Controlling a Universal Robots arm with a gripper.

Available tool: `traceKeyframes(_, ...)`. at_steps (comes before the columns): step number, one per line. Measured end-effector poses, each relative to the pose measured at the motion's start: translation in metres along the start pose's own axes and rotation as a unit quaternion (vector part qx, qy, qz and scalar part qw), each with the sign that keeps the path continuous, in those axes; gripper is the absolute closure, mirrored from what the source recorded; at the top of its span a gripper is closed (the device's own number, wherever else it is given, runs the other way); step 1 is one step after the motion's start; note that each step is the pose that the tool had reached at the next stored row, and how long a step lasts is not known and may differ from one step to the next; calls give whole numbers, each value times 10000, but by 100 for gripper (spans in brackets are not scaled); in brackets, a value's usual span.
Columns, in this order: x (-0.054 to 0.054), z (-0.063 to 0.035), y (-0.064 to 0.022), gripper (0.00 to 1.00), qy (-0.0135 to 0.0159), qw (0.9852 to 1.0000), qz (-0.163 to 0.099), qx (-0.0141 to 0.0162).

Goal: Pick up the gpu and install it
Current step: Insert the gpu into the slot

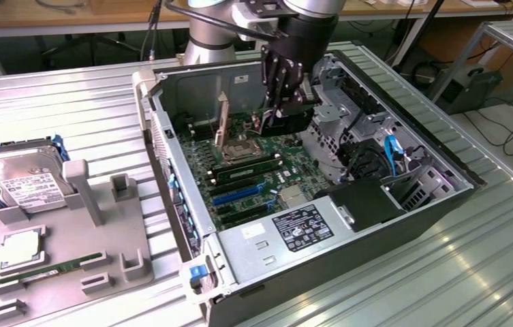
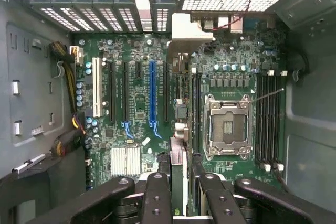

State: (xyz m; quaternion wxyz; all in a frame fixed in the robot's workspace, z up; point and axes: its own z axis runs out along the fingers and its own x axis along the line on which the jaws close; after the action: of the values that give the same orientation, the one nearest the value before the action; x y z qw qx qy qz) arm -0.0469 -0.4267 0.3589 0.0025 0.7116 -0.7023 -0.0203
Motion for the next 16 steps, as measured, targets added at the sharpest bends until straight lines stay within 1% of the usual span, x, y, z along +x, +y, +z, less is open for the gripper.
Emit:
traceKeyframes(1,1,8,0,74,-2,9999,149,4)
traceKeyframes(2,29,20,21,74,-3,9999,160,4)
traceKeyframes(5,65,44,36,74,-6,9999,159,4)
traceKeyframes(8,128,93,45,74,-7,9999,160,4)
traceKeyframes(16,151,109,49,74,-6,9999,160,4)
